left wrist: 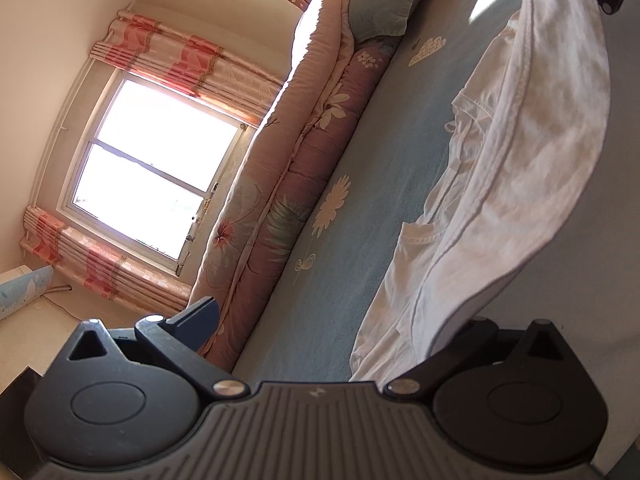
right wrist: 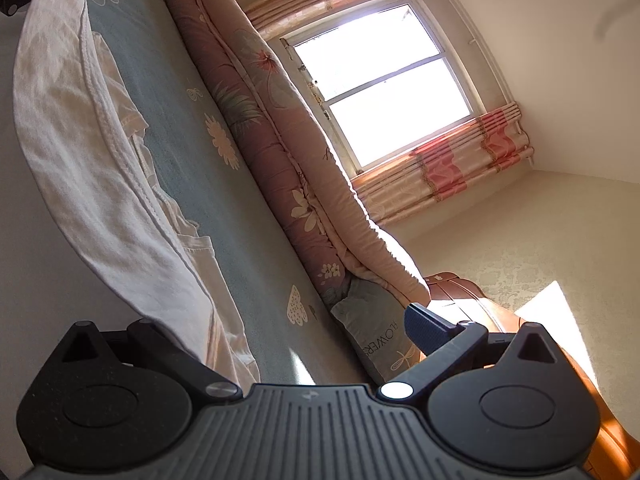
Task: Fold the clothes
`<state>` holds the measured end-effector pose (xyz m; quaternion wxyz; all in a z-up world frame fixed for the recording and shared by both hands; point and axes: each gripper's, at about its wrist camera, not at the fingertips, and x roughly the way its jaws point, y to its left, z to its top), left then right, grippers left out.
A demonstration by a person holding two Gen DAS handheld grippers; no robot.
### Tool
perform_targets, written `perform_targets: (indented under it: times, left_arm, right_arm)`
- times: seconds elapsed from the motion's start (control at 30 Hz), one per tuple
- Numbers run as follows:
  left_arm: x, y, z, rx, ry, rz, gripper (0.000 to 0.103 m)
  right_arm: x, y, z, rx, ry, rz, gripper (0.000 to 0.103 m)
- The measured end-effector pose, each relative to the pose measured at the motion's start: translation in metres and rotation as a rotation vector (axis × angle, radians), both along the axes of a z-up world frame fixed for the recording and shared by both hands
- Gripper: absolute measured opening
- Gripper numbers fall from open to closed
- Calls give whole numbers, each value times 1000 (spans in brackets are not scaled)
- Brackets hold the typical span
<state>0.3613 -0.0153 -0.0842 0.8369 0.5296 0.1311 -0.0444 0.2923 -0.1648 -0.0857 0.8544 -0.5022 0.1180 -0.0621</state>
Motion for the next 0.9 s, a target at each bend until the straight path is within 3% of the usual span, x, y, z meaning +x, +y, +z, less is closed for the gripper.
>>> perform_targets:
  times: [0.4, 0.57, 0.67, 0.9]
  left_arm:
    - [77, -6, -13, -26, 46, 10, 103]
    - [89, -6, -34, -39, 128, 40, 103]
    - [84, -2, -37, -42, 158, 45, 103]
    - [56, 13, -14, -96, 223, 7, 103]
  right_arm:
    - [81, -13, -11, 43, 67, -30, 103]
    - [107, -18, -30, 98, 197, -45, 103]
    - [109, -22, -35, 153, 253, -54, 103]
    - [72, -39, -10, 310, 387, -11, 103]
